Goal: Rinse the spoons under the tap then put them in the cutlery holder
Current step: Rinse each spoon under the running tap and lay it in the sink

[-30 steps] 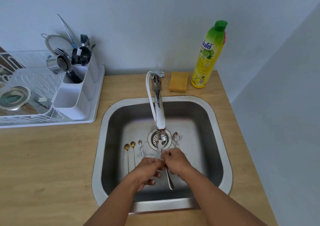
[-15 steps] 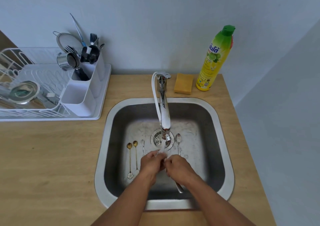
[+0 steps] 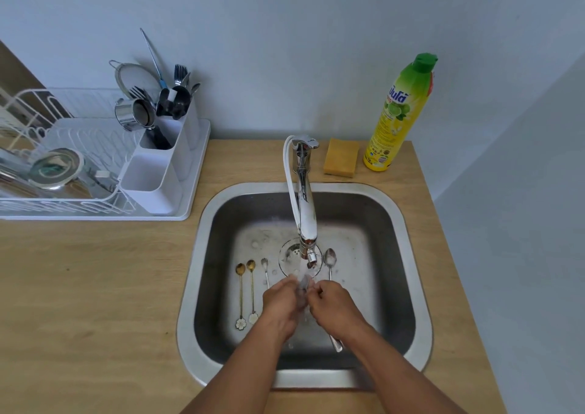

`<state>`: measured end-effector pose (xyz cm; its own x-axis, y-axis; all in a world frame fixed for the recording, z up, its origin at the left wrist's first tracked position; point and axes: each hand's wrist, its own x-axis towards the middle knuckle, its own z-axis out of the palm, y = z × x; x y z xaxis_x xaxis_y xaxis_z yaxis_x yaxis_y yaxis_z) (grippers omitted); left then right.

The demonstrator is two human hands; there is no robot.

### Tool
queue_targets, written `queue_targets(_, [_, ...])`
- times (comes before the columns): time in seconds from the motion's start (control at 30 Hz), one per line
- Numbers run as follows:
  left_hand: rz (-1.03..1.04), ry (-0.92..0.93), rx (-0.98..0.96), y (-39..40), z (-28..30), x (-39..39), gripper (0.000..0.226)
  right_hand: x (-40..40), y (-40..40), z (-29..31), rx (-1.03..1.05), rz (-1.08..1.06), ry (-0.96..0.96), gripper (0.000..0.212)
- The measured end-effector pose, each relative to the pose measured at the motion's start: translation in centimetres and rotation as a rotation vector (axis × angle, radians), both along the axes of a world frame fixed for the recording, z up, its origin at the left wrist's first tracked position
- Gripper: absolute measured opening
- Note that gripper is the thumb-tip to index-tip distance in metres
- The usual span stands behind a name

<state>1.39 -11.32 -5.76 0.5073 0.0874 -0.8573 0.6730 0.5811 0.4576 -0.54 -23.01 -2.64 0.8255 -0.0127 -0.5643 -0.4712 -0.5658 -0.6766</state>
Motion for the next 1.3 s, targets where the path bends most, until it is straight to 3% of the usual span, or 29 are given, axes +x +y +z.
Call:
queue_targets(0.17, [0.092,0.005,-0.089,0.2,0.4,-0.3,0.030,-0.1,0.0,-0.2,0.077,-0.012,-0.017,0.029])
queue_targets(0.43, [0.062,0.001,0.163,-0.7,0.2,-0.2,0.015,-1.2,0.1,-0.6,0.102,-0.061,-0.021,0.027])
queue_targets(0.6, [0.056,0.020,0.048,-0.5,1.3,0.7,0.015,-0.7,-0.2,-0.4,0.044,-0.117,-0.041,0.026])
queue_targets(0.8, [-0.013,-0.003,-0.121,-0.2,2.0,0.6,0.028,-1.1,-0.4,-0.5,0.169,-0.205,-0.003,0.025])
queue_targets(1.03, [-0.115,-0.019,-0.044,-0.9,1.6,-1.2,0.011,-1.9,-0.7,-0.6,0.355,-0.279,0.067,0.028])
queue_targets(1.17, [-0.177,-0.038,0.072,-1.1,1.5,-1.2,0.021,-2.5,-0.1,-0.5,0.396,-0.342,0.098,0.025])
queue_targets(1.3, [-0.127,-0.038,0.051,-1.0,2.2,-0.8,0.022,-2.3,0.2,-0.1,0.391,-0.372,0.080,0.021])
